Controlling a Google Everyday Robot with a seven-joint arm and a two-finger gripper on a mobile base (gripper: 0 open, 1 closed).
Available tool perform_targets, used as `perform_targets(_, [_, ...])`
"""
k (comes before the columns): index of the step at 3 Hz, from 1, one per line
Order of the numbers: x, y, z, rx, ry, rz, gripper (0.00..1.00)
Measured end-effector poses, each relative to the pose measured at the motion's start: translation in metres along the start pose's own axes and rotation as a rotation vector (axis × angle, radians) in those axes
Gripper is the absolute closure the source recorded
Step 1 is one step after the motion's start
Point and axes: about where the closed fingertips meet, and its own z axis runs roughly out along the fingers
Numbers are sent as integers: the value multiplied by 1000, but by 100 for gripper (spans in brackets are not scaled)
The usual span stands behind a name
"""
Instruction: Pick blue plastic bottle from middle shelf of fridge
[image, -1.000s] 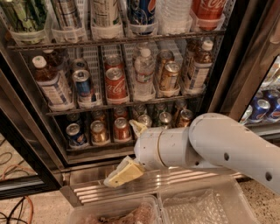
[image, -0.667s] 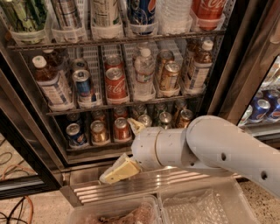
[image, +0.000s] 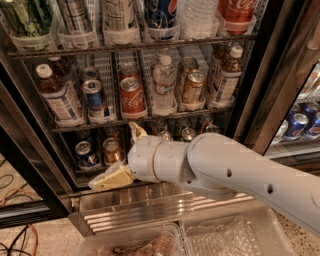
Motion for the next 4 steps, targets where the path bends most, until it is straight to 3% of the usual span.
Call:
perform_targets(1, [-37,1,27,14,-75,-30,0])
perform_targets(2, [-71,12,53,-21,-121,-70,0])
perform_targets(3, [-93,47,81,-147,-118,-164,0])
perform_targets(4, [-99,74,94,-221,-122,-185,0])
